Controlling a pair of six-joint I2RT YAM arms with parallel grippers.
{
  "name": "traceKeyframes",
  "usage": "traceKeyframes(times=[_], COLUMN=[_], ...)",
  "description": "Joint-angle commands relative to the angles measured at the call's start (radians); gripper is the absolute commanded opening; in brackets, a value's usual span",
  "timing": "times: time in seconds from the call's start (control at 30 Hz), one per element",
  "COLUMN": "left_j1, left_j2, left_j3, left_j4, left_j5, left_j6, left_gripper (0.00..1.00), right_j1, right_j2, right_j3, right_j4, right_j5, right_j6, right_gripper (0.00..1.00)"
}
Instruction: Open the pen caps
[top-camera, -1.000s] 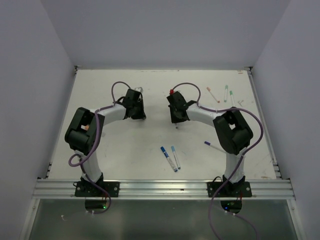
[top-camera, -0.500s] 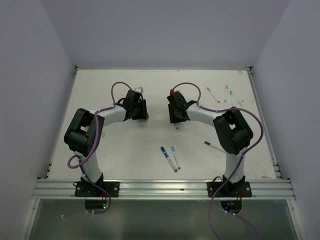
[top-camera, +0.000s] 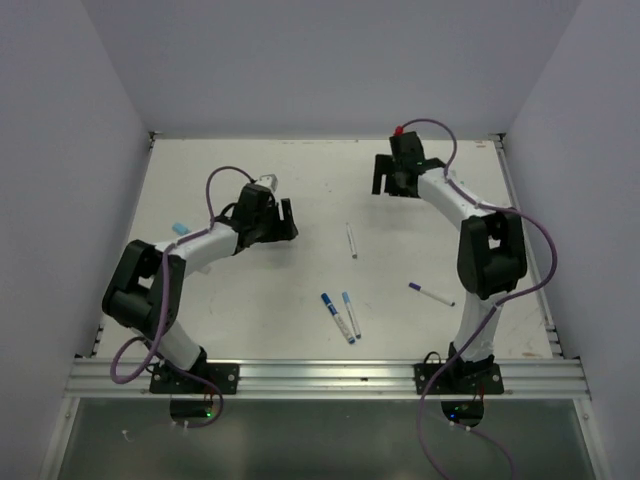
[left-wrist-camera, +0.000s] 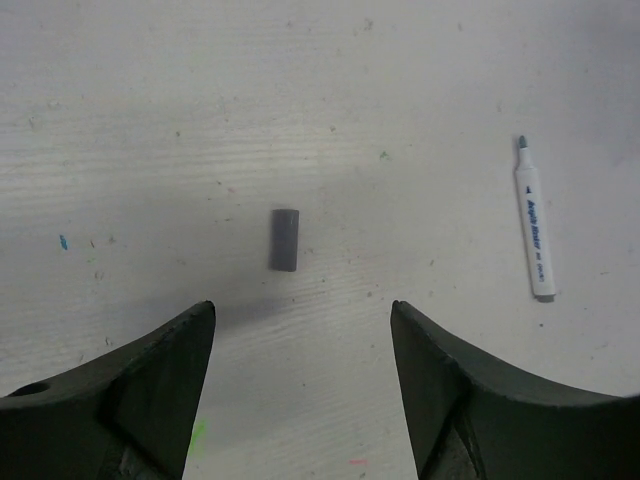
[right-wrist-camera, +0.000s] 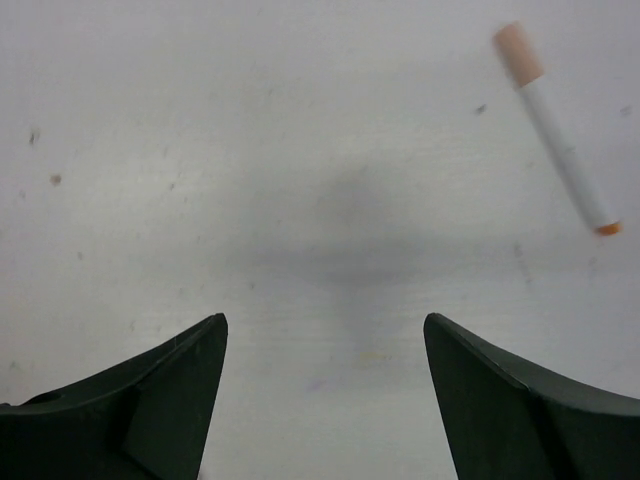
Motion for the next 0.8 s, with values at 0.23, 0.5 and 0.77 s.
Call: traceKeyframes(times=[0.23, 0.5, 0.77], left_j1=[-0.002, -0.002, -0.002], left_j2=[-0.221, -0.238, -0.291], left_j3=[-0.156, -0.179, -0.222], left_j4=[0.274, 0.298, 0.289], left_j5=[0.120, 0.178, 0.226], left_j6=[-0.048, -0.052, -0.055], left_gripper=[0.74, 0.73, 0.71], right_j1=[-0.208, -0.260, -0.274], right_j2=[0.219, 0.347, 0.361], right_j3=[0.376, 0.467, 0.397], right_j4=[-0.167, -0.161, -0.089], right_j5=[-0.033, -0.096, -0.099], right_j6=[-0.136, -0.136, -0.153], right_gripper=[0.88, 0.86, 0.84])
